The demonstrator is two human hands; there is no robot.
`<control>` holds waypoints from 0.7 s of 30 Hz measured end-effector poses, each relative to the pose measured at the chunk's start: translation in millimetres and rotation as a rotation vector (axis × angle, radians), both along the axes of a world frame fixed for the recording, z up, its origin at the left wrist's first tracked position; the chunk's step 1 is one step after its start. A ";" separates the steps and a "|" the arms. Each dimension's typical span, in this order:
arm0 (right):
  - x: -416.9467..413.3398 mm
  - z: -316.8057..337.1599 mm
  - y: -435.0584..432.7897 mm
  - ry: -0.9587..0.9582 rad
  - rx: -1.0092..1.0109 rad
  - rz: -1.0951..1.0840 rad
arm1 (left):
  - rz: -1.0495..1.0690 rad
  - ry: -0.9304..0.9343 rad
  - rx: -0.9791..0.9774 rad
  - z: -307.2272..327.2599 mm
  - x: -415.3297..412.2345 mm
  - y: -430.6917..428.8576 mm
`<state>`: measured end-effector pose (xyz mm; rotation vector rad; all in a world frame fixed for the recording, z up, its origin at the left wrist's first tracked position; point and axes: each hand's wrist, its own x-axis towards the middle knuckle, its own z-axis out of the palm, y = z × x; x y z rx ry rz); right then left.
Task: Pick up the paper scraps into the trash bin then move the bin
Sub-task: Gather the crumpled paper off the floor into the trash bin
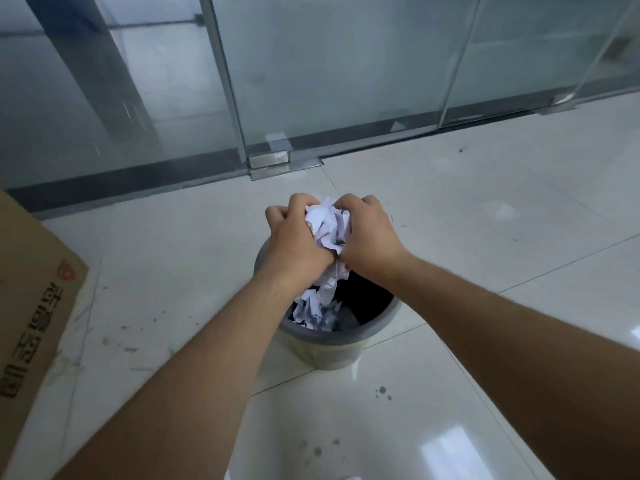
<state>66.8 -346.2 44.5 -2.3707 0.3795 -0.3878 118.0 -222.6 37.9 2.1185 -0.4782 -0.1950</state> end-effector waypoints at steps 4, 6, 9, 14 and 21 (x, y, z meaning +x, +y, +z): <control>-2.7 -12.2 -4.9 0.097 -0.035 -0.008 | -0.018 0.021 0.093 -10.6 -1.2 -1.9; -7.7 -19.0 -9.6 0.227 -0.063 -0.025 | -0.034 0.067 0.220 -15.2 -1.0 -2.2; -15.3 -23.3 -15.4 0.317 -0.063 -0.048 | -0.074 0.102 0.307 -17.4 -1.0 0.5; -16.3 -13.2 -12.0 0.285 -0.120 -0.025 | -0.085 0.027 0.249 -14.2 4.6 20.4; -20.0 -12.5 82.2 0.015 -0.125 0.175 | 0.153 0.145 0.161 -34.8 13.6 122.2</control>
